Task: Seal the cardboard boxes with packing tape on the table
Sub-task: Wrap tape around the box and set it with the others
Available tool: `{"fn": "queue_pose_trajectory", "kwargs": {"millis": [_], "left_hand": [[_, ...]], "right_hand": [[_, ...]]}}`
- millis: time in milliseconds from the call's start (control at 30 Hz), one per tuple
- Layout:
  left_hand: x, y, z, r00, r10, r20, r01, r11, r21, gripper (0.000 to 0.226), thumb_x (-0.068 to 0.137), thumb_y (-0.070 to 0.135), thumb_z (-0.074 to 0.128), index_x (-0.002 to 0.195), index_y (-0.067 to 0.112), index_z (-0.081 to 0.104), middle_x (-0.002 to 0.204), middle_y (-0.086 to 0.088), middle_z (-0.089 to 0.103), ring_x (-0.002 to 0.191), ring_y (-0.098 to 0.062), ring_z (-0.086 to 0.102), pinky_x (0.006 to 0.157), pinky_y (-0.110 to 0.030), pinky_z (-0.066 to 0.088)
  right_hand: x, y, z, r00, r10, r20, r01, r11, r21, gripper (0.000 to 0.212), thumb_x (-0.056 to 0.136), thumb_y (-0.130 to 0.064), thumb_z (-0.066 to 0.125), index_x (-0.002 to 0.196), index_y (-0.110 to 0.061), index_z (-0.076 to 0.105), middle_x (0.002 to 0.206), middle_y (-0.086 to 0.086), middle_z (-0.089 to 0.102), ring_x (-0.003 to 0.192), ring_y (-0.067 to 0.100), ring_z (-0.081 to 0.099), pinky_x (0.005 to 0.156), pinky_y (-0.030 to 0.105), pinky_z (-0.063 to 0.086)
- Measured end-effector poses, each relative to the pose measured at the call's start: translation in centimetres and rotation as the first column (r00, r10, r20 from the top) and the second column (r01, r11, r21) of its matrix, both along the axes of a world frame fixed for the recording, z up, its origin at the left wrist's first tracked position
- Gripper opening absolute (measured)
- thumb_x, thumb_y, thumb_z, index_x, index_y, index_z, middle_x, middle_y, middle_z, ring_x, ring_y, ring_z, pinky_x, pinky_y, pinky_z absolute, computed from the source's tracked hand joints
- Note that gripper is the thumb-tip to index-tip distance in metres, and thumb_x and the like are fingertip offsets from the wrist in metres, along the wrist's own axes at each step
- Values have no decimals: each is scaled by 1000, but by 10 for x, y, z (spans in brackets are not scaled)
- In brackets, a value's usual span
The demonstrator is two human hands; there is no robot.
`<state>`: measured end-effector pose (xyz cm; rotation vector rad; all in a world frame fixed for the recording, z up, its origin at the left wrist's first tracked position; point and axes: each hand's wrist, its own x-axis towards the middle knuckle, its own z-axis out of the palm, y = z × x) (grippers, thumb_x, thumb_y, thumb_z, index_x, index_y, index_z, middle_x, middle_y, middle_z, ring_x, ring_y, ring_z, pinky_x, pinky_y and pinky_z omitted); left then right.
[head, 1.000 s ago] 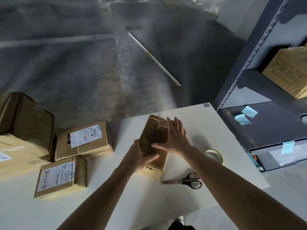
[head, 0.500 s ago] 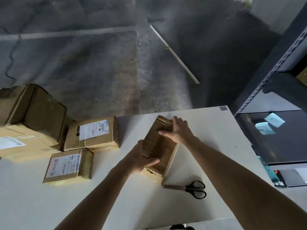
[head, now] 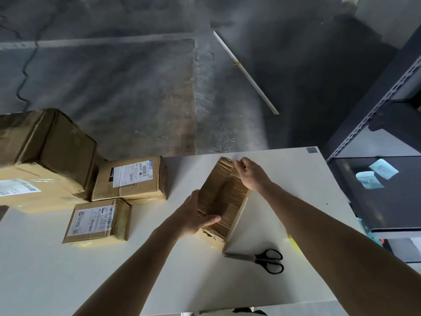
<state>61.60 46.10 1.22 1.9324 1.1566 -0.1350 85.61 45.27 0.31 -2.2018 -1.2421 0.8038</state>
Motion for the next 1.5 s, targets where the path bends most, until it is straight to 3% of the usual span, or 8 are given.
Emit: {"fn": "queue_pose_trajectory", "kwargs": {"millis": [133, 267, 467, 767, 933, 1167, 1367, 1500], "left_hand": [[0, -1, 3, 1000, 5, 27, -4, 1000, -15, 93, 72, 67, 72, 143, 31, 24, 147, 5, 44, 126, -18, 51, 101, -33, 48], [0, -1, 6, 1000, -4, 25, 4, 1000, -17, 93, 74, 65, 72, 145, 28, 23, 145, 5, 44, 126, -17, 49, 95, -27, 46], [2, -3, 11, 999, -25, -22, 25, 1000, 3, 96, 79, 61, 69, 150, 22, 18, 154, 0, 35, 135, -20, 43, 94, -22, 37], [0, 0, 7, 997, -29, -66, 29, 1000, -2, 112, 70, 78, 63, 154, 31, 7, 162, 5, 21, 144, -24, 33, 113, -40, 38], [-6, 9, 6, 998, 37, -47, -35, 998, 55, 114, 54, 96, 51, 149, 43, 18, 152, 7, 43, 129, -23, 52, 103, -47, 48], [-17, 24, 4, 984, 179, -6, -178, 978, 110, 111, 59, 90, 54, 149, 30, 29, 138, -3, 52, 123, -24, 55, 99, -47, 49], [-15, 22, -1, 950, 307, 58, -313, 940, 138, 87, 85, 57, 65, 150, 14, 26, 142, -14, 48, 129, -35, 49, 101, -44, 45], [-15, 21, -7, 905, 409, 119, -419, 905, 79, 68, 93, 49, 58, 140, 9, 30, 126, -17, 57, 111, -35, 61, 83, -37, 54]], "right_hand": [[4, -7, 5, 991, 128, -31, -130, 987, -95, 61, 83, -66, 63, 125, -22, 53, 115, -1, 64, 104, 21, 63, 84, 30, 52], [6, -5, 1, 991, 127, 34, -125, 990, -65, 63, 76, -61, 74, 123, -23, 55, 118, 1, 66, 106, 22, 64, 94, 38, 53], [6, 9, 1, 978, 82, 191, -67, 994, -84, 45, 84, -68, 61, 91, -25, 50, 88, -2, 65, 85, 23, 65, 74, 36, 52], [4, 17, -1, 965, 54, 257, -36, 997, -74, 52, 90, -71, 42, 87, -20, 50, 84, 1, 62, 85, 23, 65, 80, 39, 53], [4, 12, -1, 941, 41, 337, -21, 998, -63, 52, 94, -69, 36, 87, -19, 52, 86, 2, 66, 84, 22, 65, 79, 37, 54], [4, -12, -10, 892, -24, 450, 9, 999, 35, 55, 99, -59, 36, 96, -12, 65, 90, 8, 71, 83, 26, 68, 77, 38, 58], [-4, -33, -10, 896, -12, 443, 52, 996, -78, 57, 104, -51, 28, 111, -5, 62, 110, 18, 68, 104, 36, 63, 89, 42, 50], [-19, -50, -9, 908, -59, 416, 105, 990, -89, 55, 105, -47, 28, 110, -4, 61, 110, 20, 67, 105, 39, 62, 87, 41, 48]]}}
